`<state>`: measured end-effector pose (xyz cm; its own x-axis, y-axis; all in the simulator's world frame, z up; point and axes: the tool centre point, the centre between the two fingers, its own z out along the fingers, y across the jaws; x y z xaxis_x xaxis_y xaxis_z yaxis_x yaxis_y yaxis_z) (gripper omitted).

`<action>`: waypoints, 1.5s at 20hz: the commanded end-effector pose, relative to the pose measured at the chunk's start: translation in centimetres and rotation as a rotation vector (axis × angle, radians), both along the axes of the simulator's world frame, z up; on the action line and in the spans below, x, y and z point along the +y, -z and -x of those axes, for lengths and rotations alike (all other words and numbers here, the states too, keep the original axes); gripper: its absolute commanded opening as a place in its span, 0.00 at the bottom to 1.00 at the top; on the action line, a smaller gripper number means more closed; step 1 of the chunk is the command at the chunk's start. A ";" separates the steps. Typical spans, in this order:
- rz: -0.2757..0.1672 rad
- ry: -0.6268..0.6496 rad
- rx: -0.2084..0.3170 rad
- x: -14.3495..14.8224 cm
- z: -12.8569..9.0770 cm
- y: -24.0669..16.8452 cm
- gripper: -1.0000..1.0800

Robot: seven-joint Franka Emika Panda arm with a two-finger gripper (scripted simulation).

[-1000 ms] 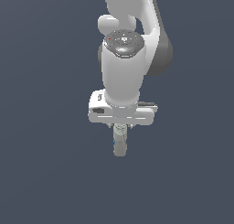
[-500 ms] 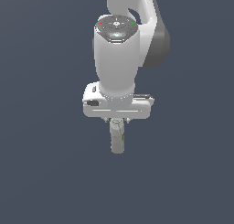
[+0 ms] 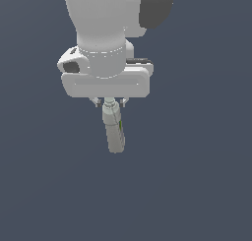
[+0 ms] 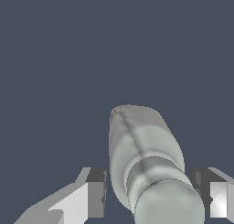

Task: Pick up the object and move it to a goal position.

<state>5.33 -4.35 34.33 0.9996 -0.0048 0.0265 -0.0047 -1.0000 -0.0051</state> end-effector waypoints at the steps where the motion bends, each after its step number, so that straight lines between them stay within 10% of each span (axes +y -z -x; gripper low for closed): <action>1: 0.000 -0.012 -0.023 -1.3 0.7 -3.5 0.00; 30: -0.006 -0.112 -0.099 -13.1 7.2 -26.6 0.00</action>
